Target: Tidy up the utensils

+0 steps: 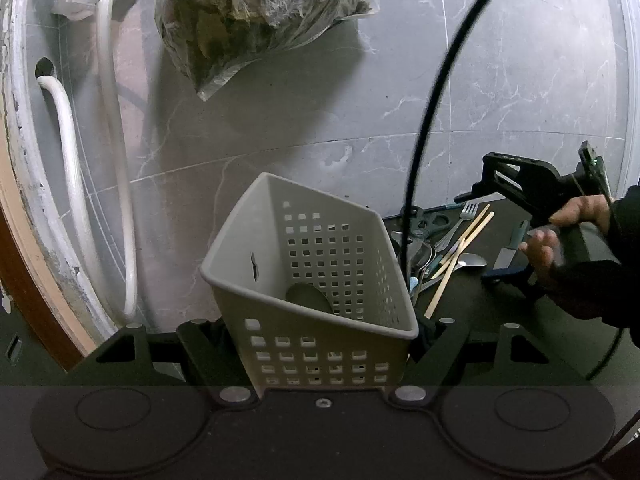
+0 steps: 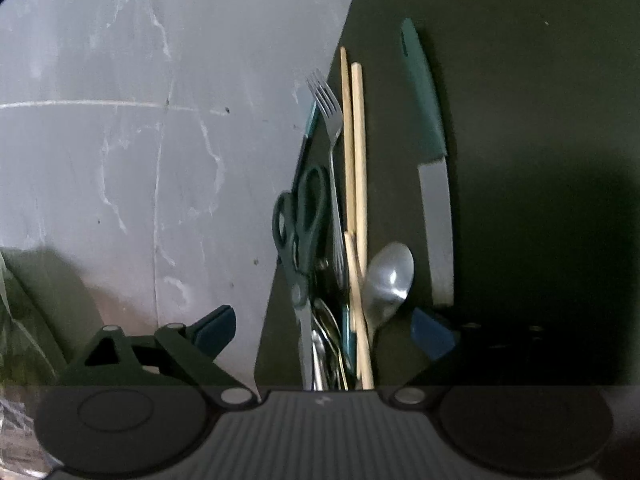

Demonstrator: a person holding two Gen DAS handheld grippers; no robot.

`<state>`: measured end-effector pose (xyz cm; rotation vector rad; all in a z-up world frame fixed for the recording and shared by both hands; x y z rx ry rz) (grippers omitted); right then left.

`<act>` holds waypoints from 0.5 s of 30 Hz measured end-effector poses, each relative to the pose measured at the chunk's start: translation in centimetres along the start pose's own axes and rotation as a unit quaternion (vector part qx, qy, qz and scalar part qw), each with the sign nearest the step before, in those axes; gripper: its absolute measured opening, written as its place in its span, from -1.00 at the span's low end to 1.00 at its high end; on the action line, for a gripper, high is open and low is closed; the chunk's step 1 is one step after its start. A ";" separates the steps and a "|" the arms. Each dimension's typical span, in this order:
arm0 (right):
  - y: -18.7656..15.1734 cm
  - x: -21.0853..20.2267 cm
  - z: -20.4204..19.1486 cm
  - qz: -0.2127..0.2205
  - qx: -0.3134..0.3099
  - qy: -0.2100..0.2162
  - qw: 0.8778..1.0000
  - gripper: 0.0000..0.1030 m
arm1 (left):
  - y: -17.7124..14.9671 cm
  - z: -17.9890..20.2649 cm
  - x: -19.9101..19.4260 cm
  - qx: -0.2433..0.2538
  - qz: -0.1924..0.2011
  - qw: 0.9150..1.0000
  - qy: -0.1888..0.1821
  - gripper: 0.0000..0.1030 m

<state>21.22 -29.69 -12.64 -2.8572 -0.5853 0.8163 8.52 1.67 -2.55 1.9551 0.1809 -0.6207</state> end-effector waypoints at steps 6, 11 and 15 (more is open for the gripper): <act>0.7 0.0 0.1 0.014 0.010 -0.003 1.000 0.48 | 0.0 -0.1 -0.1 -0.001 0.000 1.000 0.000 0.51; 0.9 0.1 0.8 0.017 0.010 -0.024 1.000 -0.27 | 0.0 -0.1 -0.2 -0.002 0.000 1.000 0.001 0.51; 1.1 0.3 1.2 0.019 0.013 -0.026 0.999 -0.45 | 0.0 -0.1 -0.2 -0.002 0.000 1.000 0.001 0.51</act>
Point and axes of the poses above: each gripper's, at about its wrist camera, not at the fingertips, and x roughly the way its jaws point, z to its right, y to its top, the point moved 3 cm from there along x, roughly the way its jaws point, and after that the axes turned 15 degrees about x, right-handed, at the moved point
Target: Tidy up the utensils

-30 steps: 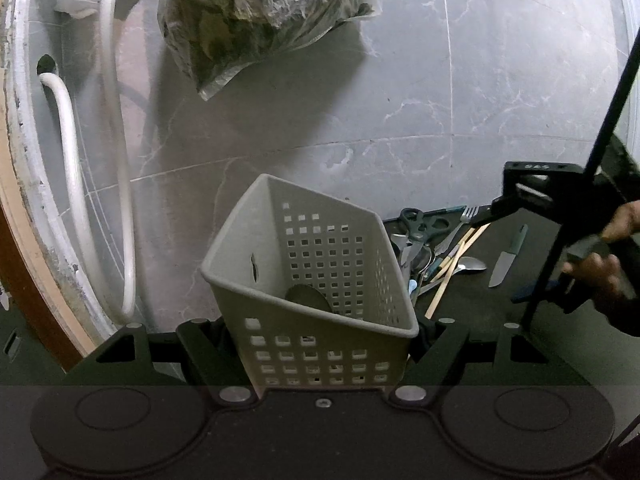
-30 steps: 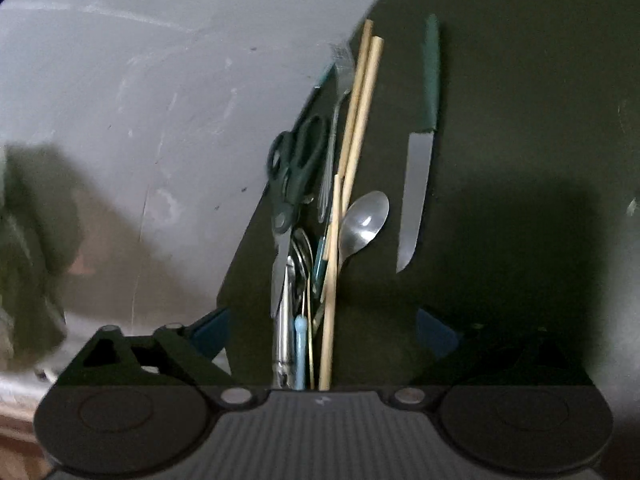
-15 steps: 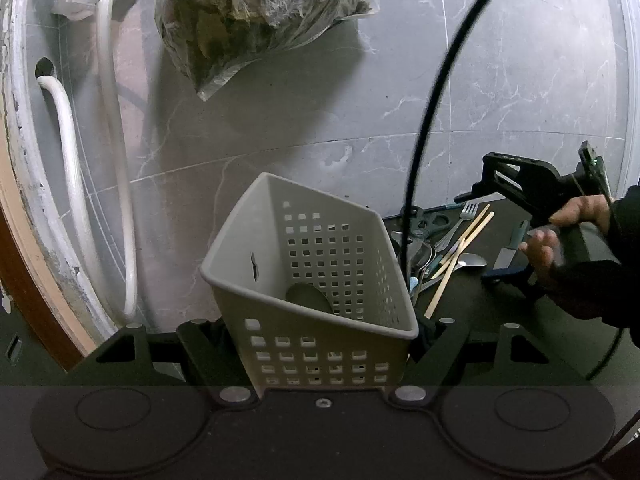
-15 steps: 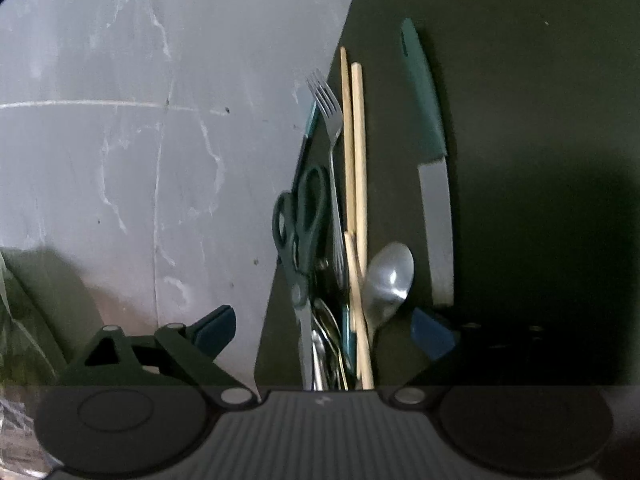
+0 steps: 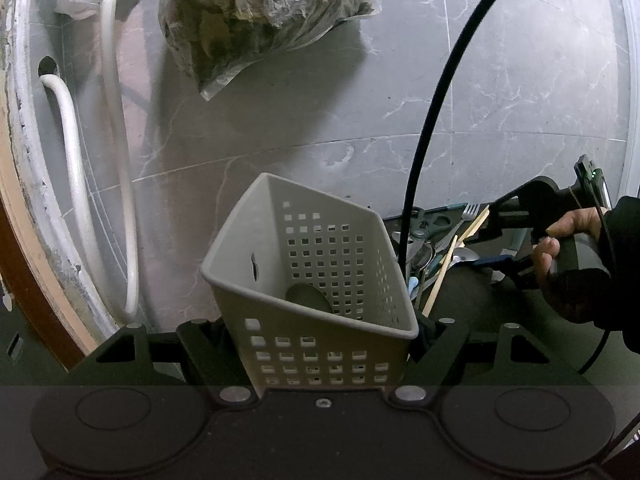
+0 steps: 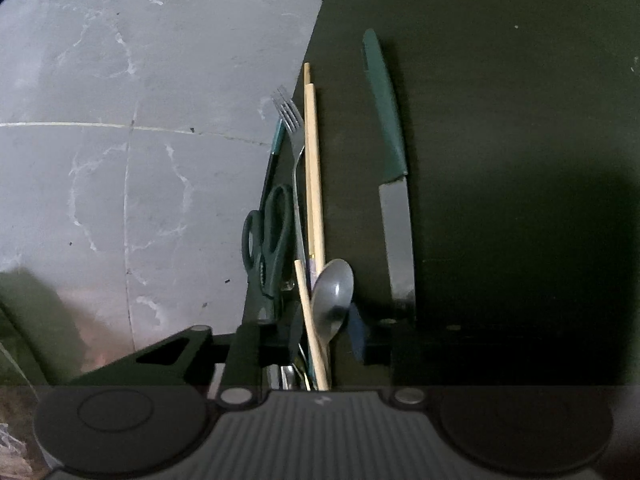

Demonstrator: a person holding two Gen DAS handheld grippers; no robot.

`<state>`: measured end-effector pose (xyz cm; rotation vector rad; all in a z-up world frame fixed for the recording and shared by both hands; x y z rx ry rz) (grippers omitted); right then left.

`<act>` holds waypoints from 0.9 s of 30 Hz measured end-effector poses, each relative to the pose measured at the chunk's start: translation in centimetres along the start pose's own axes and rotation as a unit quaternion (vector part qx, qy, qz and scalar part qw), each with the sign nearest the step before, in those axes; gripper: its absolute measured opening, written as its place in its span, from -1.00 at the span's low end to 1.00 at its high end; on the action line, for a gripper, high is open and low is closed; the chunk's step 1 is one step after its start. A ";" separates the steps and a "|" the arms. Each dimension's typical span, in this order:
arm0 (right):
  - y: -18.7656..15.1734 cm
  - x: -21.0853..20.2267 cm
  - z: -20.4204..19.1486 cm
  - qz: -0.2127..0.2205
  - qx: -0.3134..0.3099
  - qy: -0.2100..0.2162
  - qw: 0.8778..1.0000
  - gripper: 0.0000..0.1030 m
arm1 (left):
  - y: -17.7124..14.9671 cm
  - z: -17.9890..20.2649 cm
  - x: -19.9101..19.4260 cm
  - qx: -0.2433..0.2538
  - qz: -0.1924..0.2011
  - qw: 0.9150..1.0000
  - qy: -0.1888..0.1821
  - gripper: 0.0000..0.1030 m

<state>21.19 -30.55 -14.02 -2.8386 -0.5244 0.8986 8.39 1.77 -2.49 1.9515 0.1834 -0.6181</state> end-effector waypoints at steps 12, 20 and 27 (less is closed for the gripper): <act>0.3 0.1 -0.1 0.002 -0.007 0.010 1.000 -0.49 | 0.0 0.1 -0.1 0.000 -0.002 1.000 0.003 0.51; 0.4 0.7 -0.7 0.007 -0.035 0.007 0.999 -0.81 | 0.0 0.3 -0.3 -0.001 -0.002 1.000 0.007 0.51; -0.6 -0.4 -3.1 0.007 -0.094 0.026 0.995 -0.97 | -0.1 0.4 -0.3 -0.002 0.000 1.000 0.010 0.51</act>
Point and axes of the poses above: each gripper's, at about its wrist camera, not at the fingertips, and x roughly the way its jaws point, z to its right, y to its top, the point moved 3 cm from there along x, roughly the way its jaws point, and after that the axes turned 15 degrees about x, right-handed, at the moved point
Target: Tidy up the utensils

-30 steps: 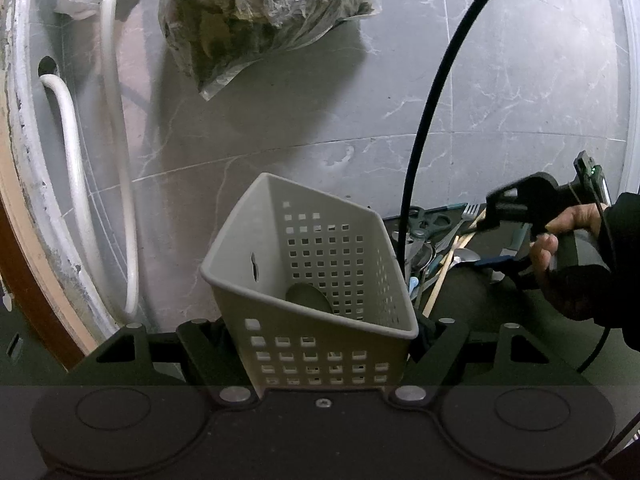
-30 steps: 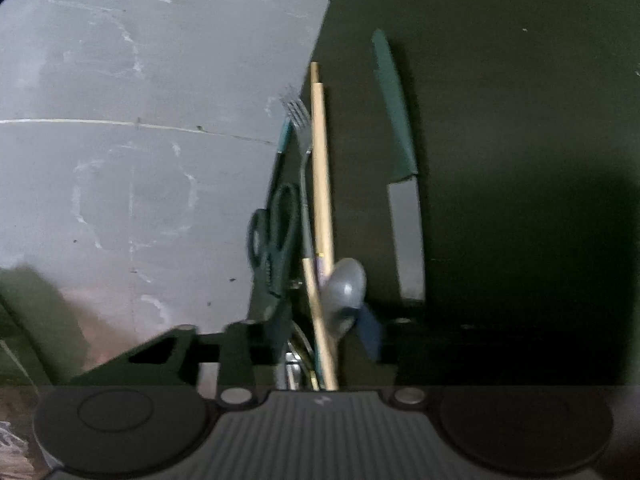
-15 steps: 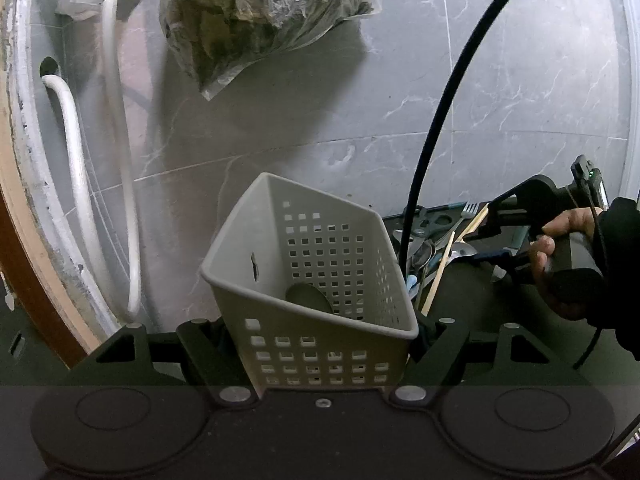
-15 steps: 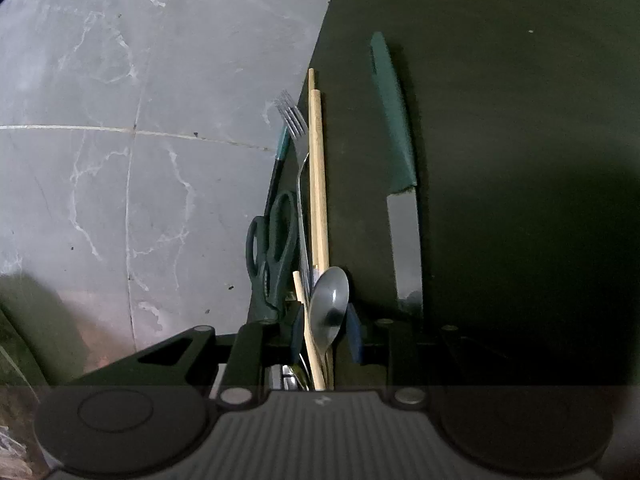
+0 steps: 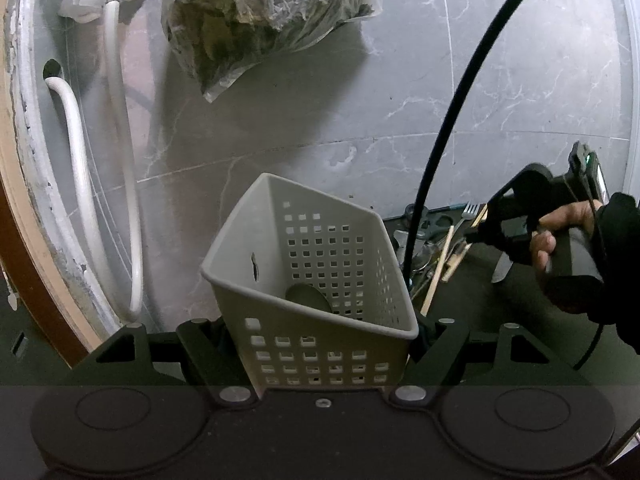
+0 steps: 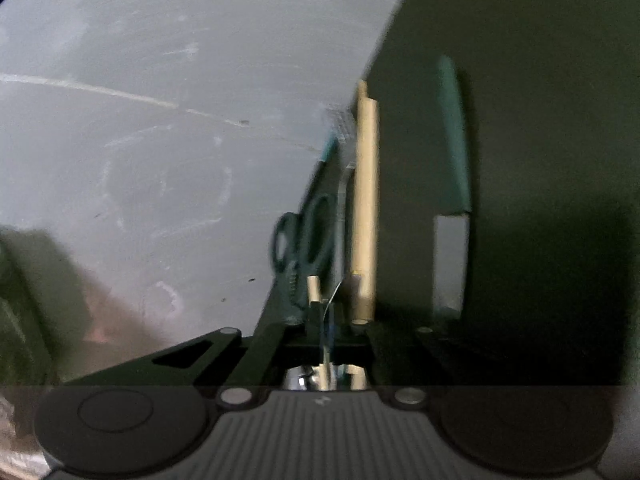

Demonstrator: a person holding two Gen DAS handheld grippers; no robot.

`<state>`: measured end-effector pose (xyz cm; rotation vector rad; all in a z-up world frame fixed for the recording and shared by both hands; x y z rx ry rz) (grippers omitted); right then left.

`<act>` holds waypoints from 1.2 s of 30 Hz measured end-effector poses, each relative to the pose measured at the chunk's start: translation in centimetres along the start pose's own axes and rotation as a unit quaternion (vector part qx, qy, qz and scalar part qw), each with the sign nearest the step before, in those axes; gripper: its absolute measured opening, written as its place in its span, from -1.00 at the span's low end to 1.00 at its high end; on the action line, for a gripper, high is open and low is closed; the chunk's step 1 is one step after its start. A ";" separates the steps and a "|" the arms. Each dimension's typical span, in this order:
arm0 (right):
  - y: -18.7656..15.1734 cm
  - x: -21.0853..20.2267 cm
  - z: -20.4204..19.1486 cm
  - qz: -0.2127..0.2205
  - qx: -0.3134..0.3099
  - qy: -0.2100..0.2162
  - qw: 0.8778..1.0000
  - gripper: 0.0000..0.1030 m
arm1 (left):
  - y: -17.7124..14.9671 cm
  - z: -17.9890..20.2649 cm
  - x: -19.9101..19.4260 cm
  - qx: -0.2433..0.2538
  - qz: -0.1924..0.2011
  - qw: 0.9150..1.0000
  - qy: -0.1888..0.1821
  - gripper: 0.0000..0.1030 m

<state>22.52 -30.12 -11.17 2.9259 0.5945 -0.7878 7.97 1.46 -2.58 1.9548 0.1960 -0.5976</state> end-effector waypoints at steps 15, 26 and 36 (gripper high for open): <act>-1.7 -3.6 -5.1 0.010 -0.154 0.039 0.987 -1.00 | 0.0 0.1 0.2 -0.004 0.006 1.000 -0.004 0.51; -2.7 -4.6 -5.7 0.002 -0.183 0.049 0.982 -1.00 | -0.1 0.0 0.2 -0.004 0.006 1.000 -0.004 0.51; -1.1 -3.2 -3.2 -0.012 -0.166 -0.005 0.986 -0.80 | -0.1 0.1 0.3 -0.002 0.007 1.000 -0.006 0.51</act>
Point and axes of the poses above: each gripper's, at about its wrist camera, not at the fingertips, and x roughly the way its jaws point, z to its right, y to its top, the point moved 3 cm from there along x, roughly the way its jaws point, and after that the axes turned 15 degrees about x, right-handed, at the moved point
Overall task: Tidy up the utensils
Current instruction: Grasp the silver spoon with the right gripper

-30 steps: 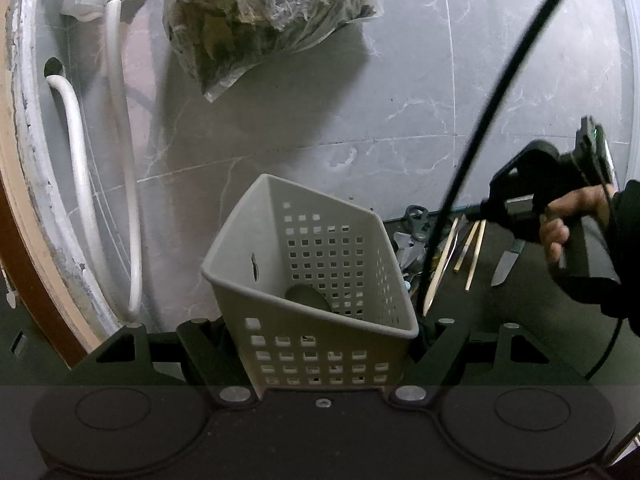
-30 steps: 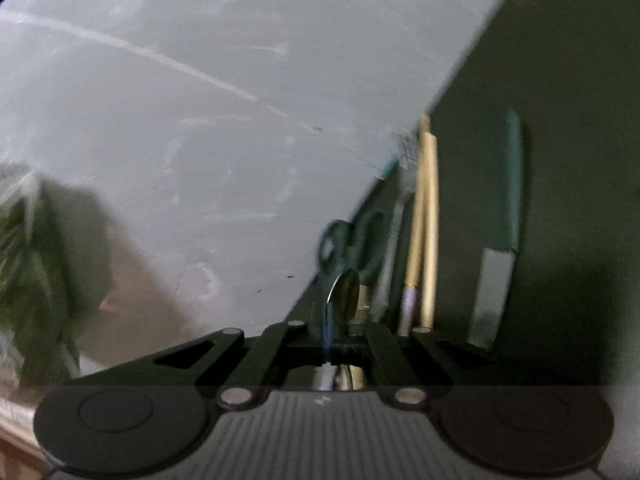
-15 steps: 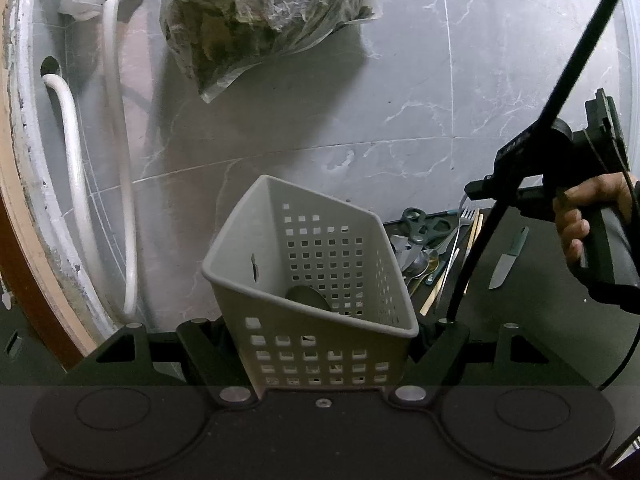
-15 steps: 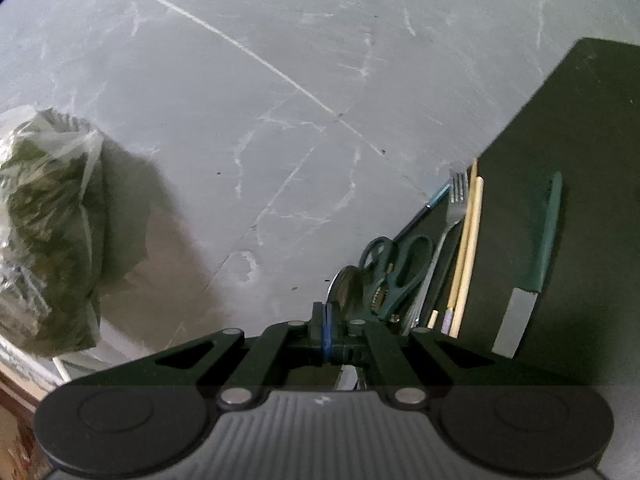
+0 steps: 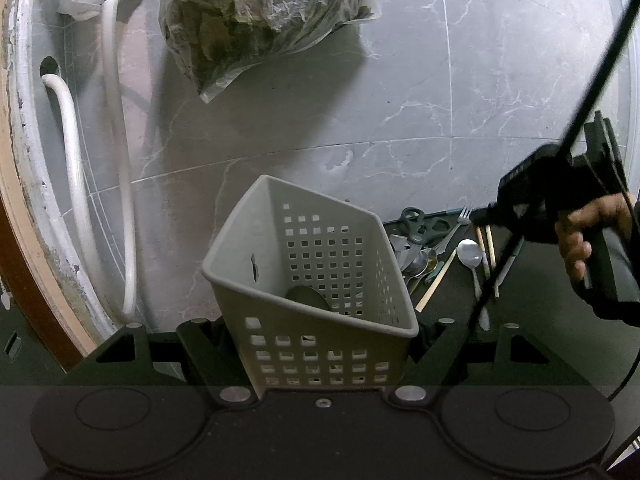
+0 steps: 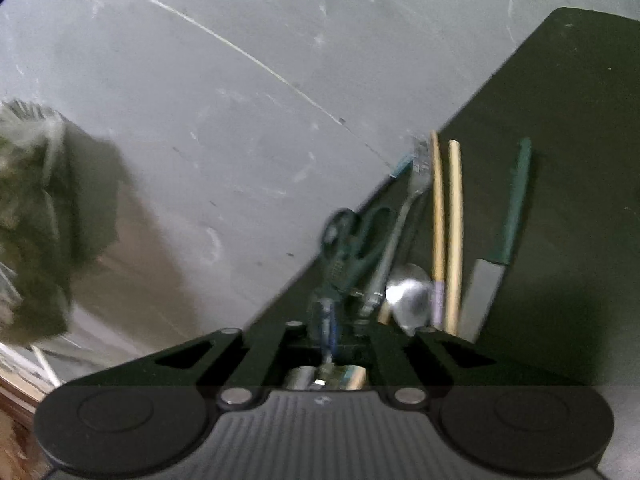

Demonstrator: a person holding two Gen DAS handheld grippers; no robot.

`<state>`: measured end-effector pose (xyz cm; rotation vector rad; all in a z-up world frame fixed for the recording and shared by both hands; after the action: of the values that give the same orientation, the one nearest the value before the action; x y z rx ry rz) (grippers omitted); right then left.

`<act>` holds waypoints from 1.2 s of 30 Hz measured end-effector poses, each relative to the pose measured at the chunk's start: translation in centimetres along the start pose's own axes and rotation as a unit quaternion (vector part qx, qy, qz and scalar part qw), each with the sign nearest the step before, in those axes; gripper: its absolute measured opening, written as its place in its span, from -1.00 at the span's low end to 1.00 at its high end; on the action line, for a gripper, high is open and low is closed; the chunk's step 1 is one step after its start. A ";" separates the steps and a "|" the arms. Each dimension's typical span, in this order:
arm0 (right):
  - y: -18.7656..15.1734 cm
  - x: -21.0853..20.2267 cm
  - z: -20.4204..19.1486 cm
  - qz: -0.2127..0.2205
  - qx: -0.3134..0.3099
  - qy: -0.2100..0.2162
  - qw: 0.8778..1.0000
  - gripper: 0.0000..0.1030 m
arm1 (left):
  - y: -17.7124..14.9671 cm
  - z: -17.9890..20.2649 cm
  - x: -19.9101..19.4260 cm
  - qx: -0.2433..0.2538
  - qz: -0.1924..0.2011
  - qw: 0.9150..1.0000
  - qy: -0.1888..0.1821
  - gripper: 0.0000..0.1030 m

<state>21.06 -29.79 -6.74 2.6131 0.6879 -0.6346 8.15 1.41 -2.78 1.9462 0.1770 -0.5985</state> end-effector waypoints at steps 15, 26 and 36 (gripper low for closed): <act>3.7 5.5 -1.5 -0.097 -0.311 -0.046 0.944 0.37 | 0.1 -0.1 0.0 0.001 -0.002 1.000 -0.003 0.51; 3.7 7.9 -2.2 -0.217 -0.436 -0.035 0.872 0.17 | 0.2 0.0 0.1 -0.008 -0.009 1.000 0.003 0.51; 2.3 7.9 -1.7 -0.212 -0.483 -0.040 0.849 -0.64 | 0.4 0.3 0.0 -0.011 -0.015 1.000 0.012 0.51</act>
<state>29.02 -28.02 -8.77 1.4992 1.1873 -0.3504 8.23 0.99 -2.55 1.9326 0.2270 -0.5909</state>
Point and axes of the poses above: each gripper's, at about its wrist camera, not at the fingertips, and x roughly the way its jaws point, z to its right, y to its top, the point moved 3 cm from there along x, roughly the way its jaws point, and after that the axes turned 15 degrees about x, right-handed, at the moved point
